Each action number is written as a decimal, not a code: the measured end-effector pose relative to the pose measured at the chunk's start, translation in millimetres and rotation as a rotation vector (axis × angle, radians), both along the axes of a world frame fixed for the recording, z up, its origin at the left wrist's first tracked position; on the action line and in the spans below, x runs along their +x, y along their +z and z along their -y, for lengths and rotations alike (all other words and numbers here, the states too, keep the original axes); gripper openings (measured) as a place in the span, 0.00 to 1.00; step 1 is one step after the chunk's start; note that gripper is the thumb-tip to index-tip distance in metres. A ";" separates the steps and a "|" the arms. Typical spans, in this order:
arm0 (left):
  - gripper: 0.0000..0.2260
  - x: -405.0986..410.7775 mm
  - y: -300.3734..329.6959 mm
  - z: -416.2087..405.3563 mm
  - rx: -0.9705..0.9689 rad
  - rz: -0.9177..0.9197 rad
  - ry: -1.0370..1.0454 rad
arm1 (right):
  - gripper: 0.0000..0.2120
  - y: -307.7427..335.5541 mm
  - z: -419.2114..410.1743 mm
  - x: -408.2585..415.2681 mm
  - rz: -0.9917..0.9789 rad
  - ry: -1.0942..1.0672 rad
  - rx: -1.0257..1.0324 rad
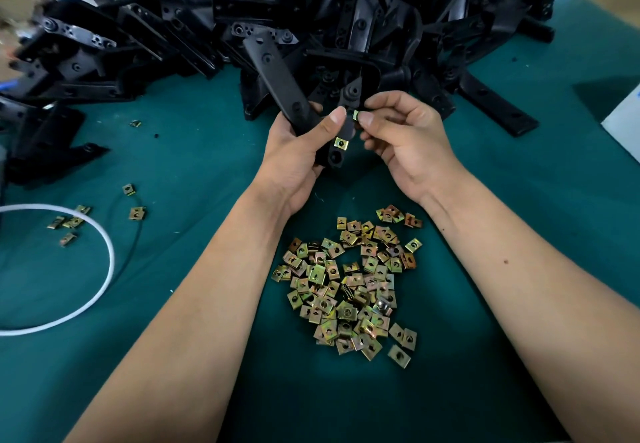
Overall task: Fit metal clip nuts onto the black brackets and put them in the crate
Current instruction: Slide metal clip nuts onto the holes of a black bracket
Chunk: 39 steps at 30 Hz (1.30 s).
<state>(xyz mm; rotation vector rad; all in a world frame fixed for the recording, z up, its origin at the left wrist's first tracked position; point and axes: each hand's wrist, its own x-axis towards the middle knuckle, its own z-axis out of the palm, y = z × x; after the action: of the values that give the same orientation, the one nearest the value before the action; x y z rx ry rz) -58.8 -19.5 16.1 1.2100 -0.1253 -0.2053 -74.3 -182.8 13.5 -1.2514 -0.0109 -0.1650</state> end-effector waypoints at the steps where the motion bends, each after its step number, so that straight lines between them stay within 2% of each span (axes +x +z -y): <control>1: 0.15 -0.4 0.2 1.1 0.000 -0.008 0.003 | 0.08 0.1 0.5 -0.1 0.000 0.000 0.003; 9: 0.14 -0.3 2.2 2.0 0.060 -0.039 -0.007 | 0.09 1.0 0.0 -2.5 0.000 0.004 0.001; 14: 0.17 -0.1 2.5 1.6 0.102 -0.037 -0.037 | 0.10 2.3 -0.3 -2.8 0.003 0.002 -0.010; 20: 0.14 1.5 2.2 -8.3 0.027 -0.079 -0.144 | 0.09 3.2 -1.1 -2.2 -0.017 0.007 0.012; 27: 0.24 0.5 3.9 -2.5 0.123 -0.084 -0.096 | 0.12 2.4 3.3 -1.0 -0.048 0.044 -0.005; 36: 0.17 -2.8 3.7 0.2 0.173 -0.048 -0.032 | 0.10 5.1 -3.3 -3.9 -0.060 -0.030 -0.097; 39: 0.20 -9.2 4.8 9.2 0.238 0.011 0.023 | 0.08 10.6 -8.3 -7.7 -0.124 -0.080 -0.014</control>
<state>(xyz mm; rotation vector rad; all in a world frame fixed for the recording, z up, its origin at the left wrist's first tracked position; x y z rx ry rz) -68.0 -28.7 20.9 1.4491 -0.0983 -0.1977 -82.0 -174.5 24.1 -1.2752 0.1450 -0.1567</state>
